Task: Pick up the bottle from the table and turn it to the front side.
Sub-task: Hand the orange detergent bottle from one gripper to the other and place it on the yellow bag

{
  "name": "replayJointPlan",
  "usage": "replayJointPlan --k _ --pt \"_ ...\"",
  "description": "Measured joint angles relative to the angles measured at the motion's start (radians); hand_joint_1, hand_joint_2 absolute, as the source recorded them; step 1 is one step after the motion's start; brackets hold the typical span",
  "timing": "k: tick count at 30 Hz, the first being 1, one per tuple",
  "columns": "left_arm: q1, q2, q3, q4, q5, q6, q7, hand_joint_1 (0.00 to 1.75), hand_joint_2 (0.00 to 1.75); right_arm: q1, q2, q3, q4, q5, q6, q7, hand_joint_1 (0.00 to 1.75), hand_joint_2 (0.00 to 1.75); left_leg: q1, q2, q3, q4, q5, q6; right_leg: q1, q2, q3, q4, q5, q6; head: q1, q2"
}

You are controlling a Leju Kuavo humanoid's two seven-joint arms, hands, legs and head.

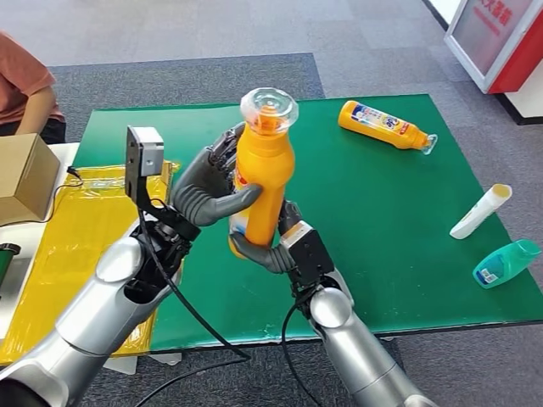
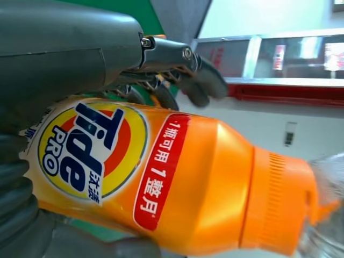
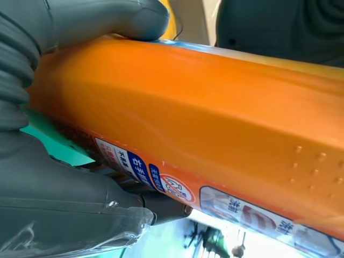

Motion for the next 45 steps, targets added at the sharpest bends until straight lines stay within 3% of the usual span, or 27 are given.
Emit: replayJointPlan --k 10,18,22,40,41,44,45 --pt "-0.085 0.021 -0.036 0.053 0.033 -0.020 0.180 0.00 1.75 -0.021 0.000 0.010 0.030 0.064 -0.073 0.017 1.75 1.75 0.000 0.000 0.000 0.000 0.001 0.000 0.000 0.000 0.000 0.000 0.000 0.000 0.000 0.000" --pt "-0.161 0.026 -0.078 0.085 0.026 -0.021 0.217 0.00 1.75 -0.044 0.000 0.017 0.055 0.067 -0.090 0.017 1.75 1.75 0.000 0.000 0.000 0.000 0.001 0.000 0.000 0.000 0.000 0.000 0.000 0.000 0.000 0.000" --pt "-0.181 0.027 -0.092 0.098 0.019 -0.023 0.223 1.75 1.75 -0.051 0.000 0.021 0.066 0.067 -0.099 0.016 1.75 1.75 0.000 0.000 0.000 0.000 0.001 0.000 0.000 0.000 0.000 0.000 0.000 0.000 0.000 0.000" --pt "-0.197 0.033 -0.109 0.107 -0.047 -0.005 0.177 1.75 1.75 -0.068 0.000 0.026 0.097 0.063 -0.118 0.004 1.75 1.75 0.000 0.000 0.000 0.000 0.001 0.000 0.000 0.000 0.000 0.000 0.000 0.000 0.000 0.000" --pt "-0.196 0.035 -0.108 0.107 -0.058 0.004 0.167 1.75 1.75 -0.070 0.000 0.027 0.098 0.063 -0.118 0.005 1.42 1.75 0.000 0.000 0.000 0.000 0.001 0.000 0.000 0.000 0.000 0.000 0.000 0.000 0.000 0.000" --pt "-0.192 0.048 -0.101 0.105 -0.096 0.016 0.139 1.75 1.75 -0.077 0.000 0.027 0.099 0.063 -0.116 0.010 0.11 1.75 0.000 0.000 0.000 0.000 0.001 0.000 0.000 0.000 0.000 0.000 0.000 0.000 0.000 0.000" --pt "-0.190 0.054 -0.096 0.104 -0.109 0.015 0.134 1.75 1.75 -0.078 0.000 0.027 0.099 0.063 -0.115 0.013 0.00 1.75 0.000 0.000 0.000 0.000 0.001 0.000 0.000 0.000 0.000 0.000 0.000 0.000 0.000 0.000"
